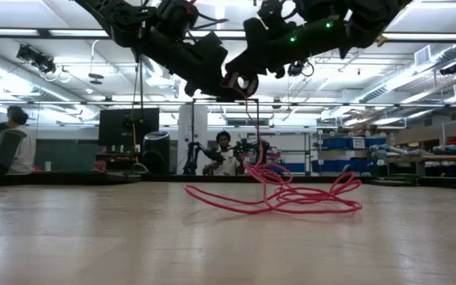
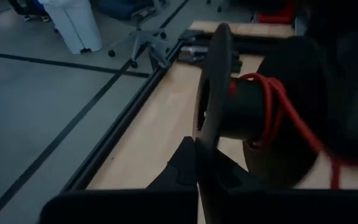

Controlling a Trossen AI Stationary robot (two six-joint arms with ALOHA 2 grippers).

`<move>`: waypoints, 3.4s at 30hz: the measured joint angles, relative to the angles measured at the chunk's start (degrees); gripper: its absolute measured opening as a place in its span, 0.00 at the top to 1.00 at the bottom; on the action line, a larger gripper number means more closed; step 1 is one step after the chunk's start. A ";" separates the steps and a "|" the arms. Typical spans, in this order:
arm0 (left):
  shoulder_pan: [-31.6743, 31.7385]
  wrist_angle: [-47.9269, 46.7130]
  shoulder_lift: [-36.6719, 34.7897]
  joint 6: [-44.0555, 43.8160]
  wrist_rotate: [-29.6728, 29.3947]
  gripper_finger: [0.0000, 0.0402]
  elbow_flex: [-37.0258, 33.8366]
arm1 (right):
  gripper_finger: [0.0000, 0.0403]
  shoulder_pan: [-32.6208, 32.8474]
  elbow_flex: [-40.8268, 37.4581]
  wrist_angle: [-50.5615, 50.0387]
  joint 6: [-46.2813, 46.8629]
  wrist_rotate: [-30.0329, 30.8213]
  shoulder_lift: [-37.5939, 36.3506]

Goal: Coil cords
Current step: Coil the red wire onto the spool

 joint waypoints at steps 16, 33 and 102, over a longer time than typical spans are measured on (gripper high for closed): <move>-0.02 8.10 -0.07 -3.17 4.31 1.00 -2.85 | 0.89 1.81 -0.17 -13.23 0.89 3.33 1.13; 1.18 -8.55 -2.51 4.23 12.71 1.00 -1.77 | 0.90 -2.73 -1.78 -35.15 -0.32 -2.58 -4.80; 0.00 -2.74 -14.23 2.68 8.36 1.00 -9.64 | 0.75 -8.73 -1.83 -3.76 -4.27 -32.62 -4.71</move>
